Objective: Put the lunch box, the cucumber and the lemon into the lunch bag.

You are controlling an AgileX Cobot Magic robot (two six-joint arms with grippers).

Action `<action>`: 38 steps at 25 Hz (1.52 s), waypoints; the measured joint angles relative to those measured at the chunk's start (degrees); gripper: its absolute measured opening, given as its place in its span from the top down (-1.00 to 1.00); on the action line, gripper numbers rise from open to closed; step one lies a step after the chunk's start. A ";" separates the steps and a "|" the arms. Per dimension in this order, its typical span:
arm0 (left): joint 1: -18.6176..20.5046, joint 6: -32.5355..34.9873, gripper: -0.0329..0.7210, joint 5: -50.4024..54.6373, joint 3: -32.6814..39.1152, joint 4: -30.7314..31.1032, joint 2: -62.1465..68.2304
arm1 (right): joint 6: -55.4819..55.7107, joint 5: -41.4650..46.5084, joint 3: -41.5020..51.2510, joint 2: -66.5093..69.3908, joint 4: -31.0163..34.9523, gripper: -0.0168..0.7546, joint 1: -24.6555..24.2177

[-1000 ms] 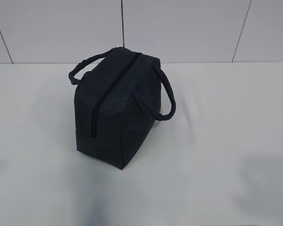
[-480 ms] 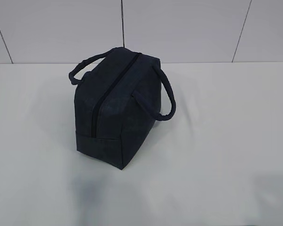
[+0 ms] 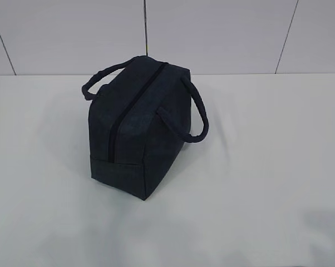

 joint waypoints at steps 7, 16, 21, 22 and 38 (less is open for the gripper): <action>0.00 -0.55 0.16 0.59 -0.10 0.74 0.00 | 0.60 0.00 -0.48 0.00 -0.82 -0.03 0.00; 0.00 -0.57 0.26 -8.35 0.41 1.69 0.00 | -1.37 -2.40 -1.80 0.00 -10.67 -0.03 0.00; 0.00 -0.67 0.28 -9.16 1.97 1.93 0.00 | -1.58 -6.38 1.05 0.00 -11.06 -0.03 0.00; 0.00 -0.67 0.28 -9.16 2.20 2.35 0.00 | -1.58 -6.68 1.17 0.00 -11.06 -0.03 0.00; 0.00 -0.67 0.28 -9.16 2.43 2.90 0.00 | -1.70 -7.10 1.26 0.00 -10.96 -0.03 0.46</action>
